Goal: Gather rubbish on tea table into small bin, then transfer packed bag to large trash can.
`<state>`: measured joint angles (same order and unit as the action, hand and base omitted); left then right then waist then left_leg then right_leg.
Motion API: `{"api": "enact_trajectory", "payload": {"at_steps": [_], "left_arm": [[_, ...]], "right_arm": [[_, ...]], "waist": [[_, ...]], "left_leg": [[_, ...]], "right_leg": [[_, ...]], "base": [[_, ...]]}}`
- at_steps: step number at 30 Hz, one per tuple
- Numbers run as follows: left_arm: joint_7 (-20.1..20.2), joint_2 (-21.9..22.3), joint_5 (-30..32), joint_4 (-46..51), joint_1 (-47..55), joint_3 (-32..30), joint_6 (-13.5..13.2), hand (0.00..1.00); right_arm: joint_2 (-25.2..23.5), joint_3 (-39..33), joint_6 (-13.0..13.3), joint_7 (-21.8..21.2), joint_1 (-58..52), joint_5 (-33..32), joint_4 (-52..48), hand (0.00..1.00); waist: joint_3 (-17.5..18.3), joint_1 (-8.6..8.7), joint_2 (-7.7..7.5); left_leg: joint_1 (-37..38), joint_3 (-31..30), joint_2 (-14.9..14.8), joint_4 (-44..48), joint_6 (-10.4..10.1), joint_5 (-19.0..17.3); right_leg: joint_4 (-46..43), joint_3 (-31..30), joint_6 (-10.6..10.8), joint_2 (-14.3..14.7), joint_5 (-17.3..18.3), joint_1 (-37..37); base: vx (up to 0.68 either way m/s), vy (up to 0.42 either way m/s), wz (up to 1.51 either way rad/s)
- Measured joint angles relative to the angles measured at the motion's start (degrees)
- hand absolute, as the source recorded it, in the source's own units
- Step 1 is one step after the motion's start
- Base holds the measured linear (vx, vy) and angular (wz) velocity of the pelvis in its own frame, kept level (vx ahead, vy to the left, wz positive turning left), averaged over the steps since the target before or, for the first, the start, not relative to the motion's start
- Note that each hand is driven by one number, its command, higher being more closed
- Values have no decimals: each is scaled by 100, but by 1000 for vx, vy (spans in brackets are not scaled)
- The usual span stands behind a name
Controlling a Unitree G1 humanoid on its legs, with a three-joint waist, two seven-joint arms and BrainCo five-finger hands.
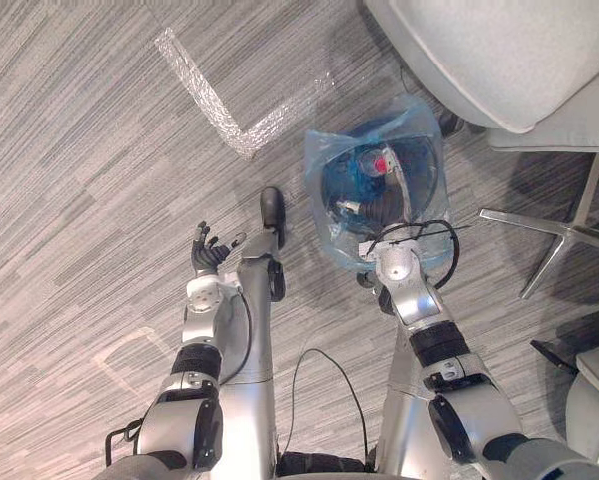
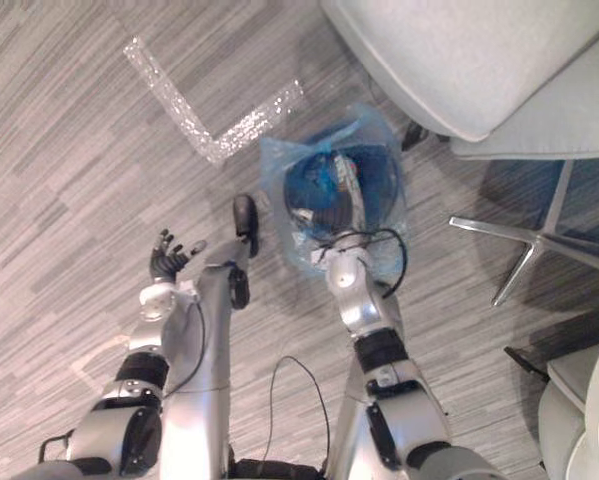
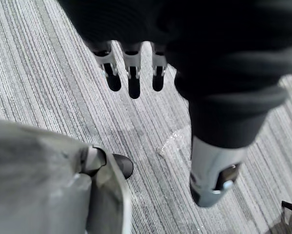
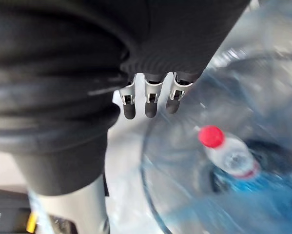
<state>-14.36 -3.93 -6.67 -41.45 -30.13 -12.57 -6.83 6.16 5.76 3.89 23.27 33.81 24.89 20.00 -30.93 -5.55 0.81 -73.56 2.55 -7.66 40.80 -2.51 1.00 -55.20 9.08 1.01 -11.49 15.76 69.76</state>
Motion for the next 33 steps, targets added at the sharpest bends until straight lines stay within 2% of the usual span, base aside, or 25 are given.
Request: {"api": "enact_trajectory", "payload": {"at_steps": [6, 10, 17, 25, 33], "left_arm": [[-73, 8, 1, 33, 79, 2, 5, 0], [-167, -5, 10, 145, 230, -1, 2, 0], [-178, -7, 132, 158, 253, 0, 0, 0], [-199, 1, 206, 252, 301, 2, 2, 0], [-293, 12, 203, 287, 375, 4, -5, 0]], "right_arm": [[-11, -274, -74, 266, -202, 175, -169, 0], [-130, -421, -215, 472, -308, 228, -354, 0], [-138, -573, -224, 855, -357, 428, -829, 0], [-136, -665, -246, 940, -370, 439, -833, 0], [-138, -843, -423, 1164, -389, 446, -812, 0]], "waist": [[5, 13, -9], [89, 13, -101], [89, 14, -102], [90, 15, -101], [90, 13, -101]], "left_leg": [[120, 17, -36, -82, -27, -17], [160, 54, -56, -217, -38, 4], [158, 89, -70, -207, 5, 30], [148, 89, -82, -161, -41, -43], [124, 90, -77, -178, -34, -47]], "right_leg": [[160, 15, 21, 40, -47, -146], [282, 24, -3, 59, -74, -167], [316, 18, -6, 62, -125, -172], [297, 14, 23, 65, -75, -175], [339, 24, 22, 63, -81, -173]], "base": [[-62, -8, -5], [-42, -22, -2], [-5, -4, 1], [-34, -18, -1], [-30, -15, 0]]}}
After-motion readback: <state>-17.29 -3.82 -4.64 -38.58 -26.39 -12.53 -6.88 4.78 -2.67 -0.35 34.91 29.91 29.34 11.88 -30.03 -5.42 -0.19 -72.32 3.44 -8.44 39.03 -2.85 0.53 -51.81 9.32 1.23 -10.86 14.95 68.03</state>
